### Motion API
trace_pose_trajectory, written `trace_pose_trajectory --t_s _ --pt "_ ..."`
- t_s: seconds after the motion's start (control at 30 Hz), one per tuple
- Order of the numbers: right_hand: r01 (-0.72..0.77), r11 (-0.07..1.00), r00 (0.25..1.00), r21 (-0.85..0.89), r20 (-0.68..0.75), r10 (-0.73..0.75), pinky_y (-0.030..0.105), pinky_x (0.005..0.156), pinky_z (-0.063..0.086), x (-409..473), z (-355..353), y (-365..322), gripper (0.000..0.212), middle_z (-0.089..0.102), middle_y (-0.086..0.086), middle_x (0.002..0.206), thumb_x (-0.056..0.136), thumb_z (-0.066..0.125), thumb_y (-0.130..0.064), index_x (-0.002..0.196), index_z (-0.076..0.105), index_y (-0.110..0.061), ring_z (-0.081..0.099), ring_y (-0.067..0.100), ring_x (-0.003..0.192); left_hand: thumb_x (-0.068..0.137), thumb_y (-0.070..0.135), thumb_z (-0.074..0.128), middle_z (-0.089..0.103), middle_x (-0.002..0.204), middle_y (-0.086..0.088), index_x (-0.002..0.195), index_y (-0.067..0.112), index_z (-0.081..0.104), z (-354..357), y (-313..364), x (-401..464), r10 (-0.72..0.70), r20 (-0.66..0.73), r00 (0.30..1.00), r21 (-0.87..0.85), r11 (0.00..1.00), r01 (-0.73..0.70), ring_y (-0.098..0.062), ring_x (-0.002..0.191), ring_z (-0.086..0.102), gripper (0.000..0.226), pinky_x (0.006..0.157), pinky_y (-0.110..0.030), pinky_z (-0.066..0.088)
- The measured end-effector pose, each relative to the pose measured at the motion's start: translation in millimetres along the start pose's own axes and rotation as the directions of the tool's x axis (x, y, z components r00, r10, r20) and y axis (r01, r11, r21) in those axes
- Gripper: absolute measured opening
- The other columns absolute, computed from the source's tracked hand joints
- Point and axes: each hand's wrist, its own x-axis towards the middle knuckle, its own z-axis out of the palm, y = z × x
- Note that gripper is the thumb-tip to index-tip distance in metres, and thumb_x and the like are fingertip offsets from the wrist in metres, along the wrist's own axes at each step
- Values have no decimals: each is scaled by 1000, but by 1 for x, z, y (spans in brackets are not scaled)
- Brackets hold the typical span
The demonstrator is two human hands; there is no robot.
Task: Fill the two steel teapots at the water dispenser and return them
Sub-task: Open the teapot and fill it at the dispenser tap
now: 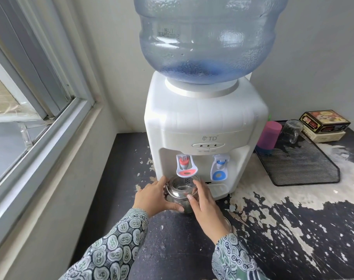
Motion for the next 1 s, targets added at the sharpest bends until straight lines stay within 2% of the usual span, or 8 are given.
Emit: trace_pose_trajectory --t_s 0.17,0.53,0.77,1.0 --pt "-7 999 1000 -51 15 8 34 109 33 -2 0 2 56 9 0 157 94 33 -41 144 12 -25 17 16 142 44 82 65 68 106 -4 127 30 30 -4 8 -3 -57 43 997 96 994 53 -27 103 61 104 80 -39 48" --pt "-21 988 998 -154 48 29 36 108 35 -2 -4 1 58 6 1 157 95 30 -43 145 7 -26 13 15 143 46 83 61 69 102 -3 127 27 29 -10 11 -3 -67 88 994 174 983 51 -24 95 65 104 74 -33 48" --pt "-35 982 998 -187 49 45 37 105 39 -1 -7 -1 58 9 0 157 95 29 -44 145 7 -24 17 15 142 47 85 57 69 106 -6 133 27 24 -11 11 -1 -75 110 991 218 975 50 -26 97 65 109 79 -35 49" --pt "-37 986 998 -162 40 44 37 106 37 -2 -6 -3 58 8 -2 157 95 29 -44 145 7 -26 14 14 143 48 85 56 68 109 -5 135 28 21 -11 11 0 -78 117 990 219 974 50 -25 100 64 110 83 -36 48"
